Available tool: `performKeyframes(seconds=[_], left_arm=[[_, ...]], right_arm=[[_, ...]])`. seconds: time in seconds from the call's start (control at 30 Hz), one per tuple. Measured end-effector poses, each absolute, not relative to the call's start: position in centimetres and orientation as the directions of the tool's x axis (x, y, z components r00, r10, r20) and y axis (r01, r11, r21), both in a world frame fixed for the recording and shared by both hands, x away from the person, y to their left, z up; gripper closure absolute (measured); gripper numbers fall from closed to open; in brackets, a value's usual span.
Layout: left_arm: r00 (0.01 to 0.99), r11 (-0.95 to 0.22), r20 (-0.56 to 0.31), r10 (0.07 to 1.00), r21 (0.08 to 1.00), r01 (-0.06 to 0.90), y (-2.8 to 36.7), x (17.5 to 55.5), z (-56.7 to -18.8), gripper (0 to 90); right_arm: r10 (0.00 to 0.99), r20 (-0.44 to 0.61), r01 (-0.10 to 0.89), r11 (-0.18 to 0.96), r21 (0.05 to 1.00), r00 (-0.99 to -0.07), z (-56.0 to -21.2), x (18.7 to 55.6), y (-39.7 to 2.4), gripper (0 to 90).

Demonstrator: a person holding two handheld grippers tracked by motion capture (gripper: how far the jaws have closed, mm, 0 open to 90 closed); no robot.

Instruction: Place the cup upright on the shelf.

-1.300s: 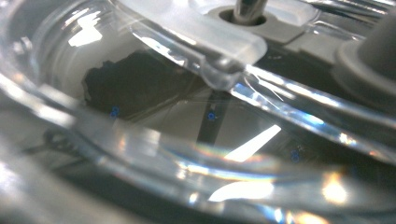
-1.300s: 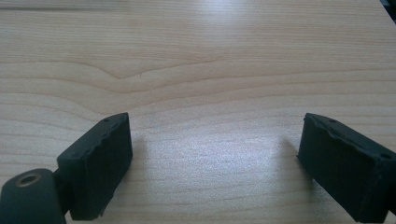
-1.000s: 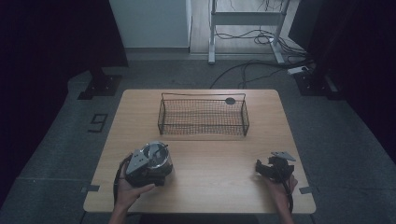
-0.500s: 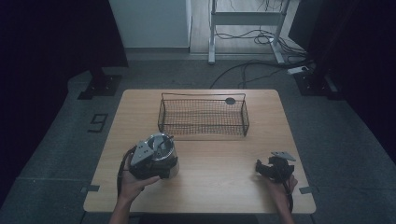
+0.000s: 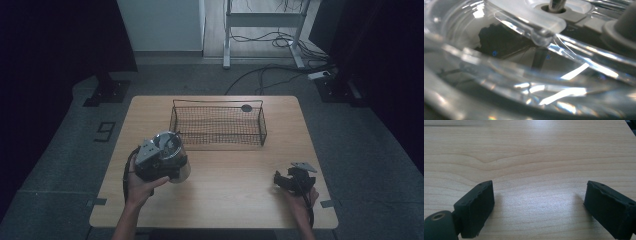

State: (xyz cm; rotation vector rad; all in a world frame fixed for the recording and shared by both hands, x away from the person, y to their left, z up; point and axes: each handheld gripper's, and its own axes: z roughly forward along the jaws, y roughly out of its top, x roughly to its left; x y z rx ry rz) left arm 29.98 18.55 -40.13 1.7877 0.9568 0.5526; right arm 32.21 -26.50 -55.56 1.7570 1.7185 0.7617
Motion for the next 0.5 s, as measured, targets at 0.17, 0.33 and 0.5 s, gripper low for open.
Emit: performKeyframes(seconds=[0.17, 0.33, 0.5], left_arm=[[0.579, -0.194, -0.055, 0.813, 0.913, 0.360, 18.3, 30.8, -39.7, 3.8], [0.573, -0.183, -0.060, 0.818, 0.916, 0.357, 18.2, 31.5, -39.3, 3.8], [0.561, -0.182, -0.056, 0.826, 0.916, 0.359, 18.1, 32.3, -39.1, 3.8]], right_arm=[[1.000, 0.012, 0.680, -0.019, 0.733, 0.015, -55.6, 32.2, -26.5, 9.1], [1.000, 0.011, 0.683, -0.018, 0.730, 0.014, -55.5, 32.2, -26.5, 9.1], [1.000, 0.014, 0.682, -0.022, 0.731, 0.018, -55.5, 32.2, -26.5, 9.1]])
